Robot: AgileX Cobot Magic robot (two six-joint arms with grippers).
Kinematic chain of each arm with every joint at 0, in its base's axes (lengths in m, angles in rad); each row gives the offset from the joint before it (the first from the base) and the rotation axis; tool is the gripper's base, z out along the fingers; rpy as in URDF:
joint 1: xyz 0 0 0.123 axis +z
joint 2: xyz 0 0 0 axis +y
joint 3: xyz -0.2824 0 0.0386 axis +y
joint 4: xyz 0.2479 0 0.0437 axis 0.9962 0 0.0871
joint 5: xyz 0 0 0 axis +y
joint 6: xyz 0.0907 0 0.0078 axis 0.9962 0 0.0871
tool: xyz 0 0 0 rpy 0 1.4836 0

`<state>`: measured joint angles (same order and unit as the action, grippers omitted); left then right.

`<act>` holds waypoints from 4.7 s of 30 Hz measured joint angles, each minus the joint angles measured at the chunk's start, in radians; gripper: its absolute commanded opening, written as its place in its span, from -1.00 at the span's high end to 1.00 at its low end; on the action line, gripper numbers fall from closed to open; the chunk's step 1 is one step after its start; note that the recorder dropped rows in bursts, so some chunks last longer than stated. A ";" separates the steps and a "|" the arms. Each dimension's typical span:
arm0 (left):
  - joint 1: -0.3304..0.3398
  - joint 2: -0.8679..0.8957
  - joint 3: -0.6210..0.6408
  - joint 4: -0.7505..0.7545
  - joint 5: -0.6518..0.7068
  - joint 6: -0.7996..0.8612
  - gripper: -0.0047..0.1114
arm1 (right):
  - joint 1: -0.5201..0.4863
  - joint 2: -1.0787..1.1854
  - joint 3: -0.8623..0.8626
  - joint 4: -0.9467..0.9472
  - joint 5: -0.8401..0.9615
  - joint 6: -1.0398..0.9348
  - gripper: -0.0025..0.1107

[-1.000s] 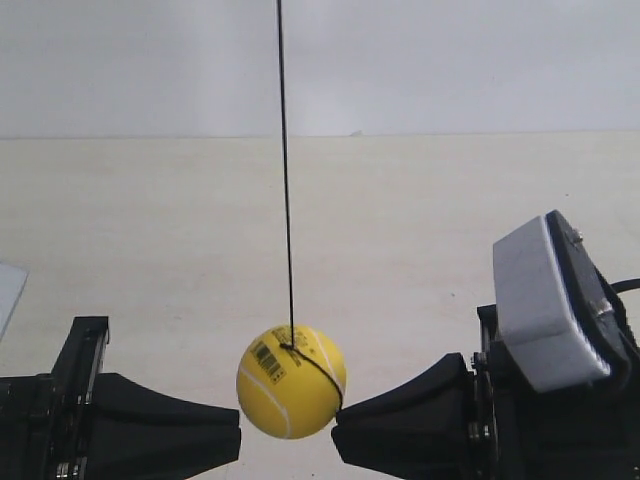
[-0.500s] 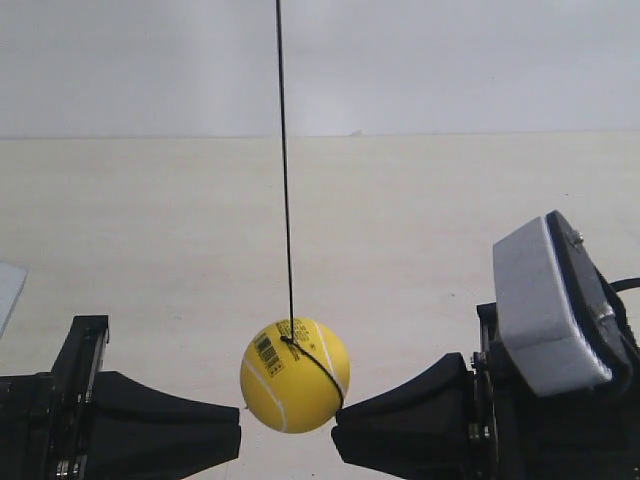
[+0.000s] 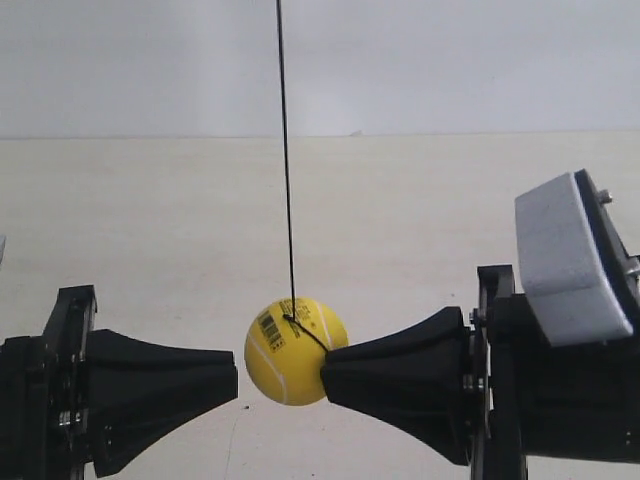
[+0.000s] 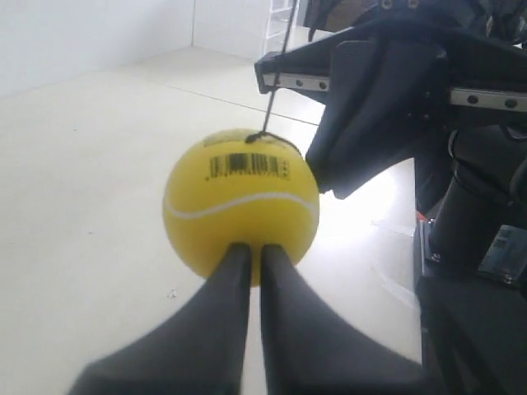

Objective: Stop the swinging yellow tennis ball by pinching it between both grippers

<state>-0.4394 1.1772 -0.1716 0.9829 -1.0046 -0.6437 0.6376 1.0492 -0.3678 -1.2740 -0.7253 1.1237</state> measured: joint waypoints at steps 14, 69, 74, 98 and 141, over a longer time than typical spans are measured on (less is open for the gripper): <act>0.000 0.000 0.000 -0.009 -0.030 0.010 0.84 | 0.000 0.000 0.000 0.024 0.000 -0.018 0.96; 0.000 -0.118 0.000 -0.079 0.021 0.007 0.84 | 0.000 -0.435 0.000 0.022 0.327 0.093 0.96; 0.000 -0.215 0.000 -0.175 0.139 0.006 0.84 | 0.000 -0.578 0.000 0.022 0.418 0.116 0.96; 0.000 -1.087 0.000 -0.446 0.715 -0.061 0.84 | 0.000 -1.023 0.000 0.022 0.598 0.130 0.96; 0.148 -1.175 0.058 -0.751 0.781 0.339 0.84 | 0.000 -1.023 0.000 0.018 0.596 0.152 0.96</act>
<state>-0.2919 0.0025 -0.1131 0.2318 -0.2236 -0.3043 0.6376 0.0262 -0.3678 -1.2561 -0.1295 1.2754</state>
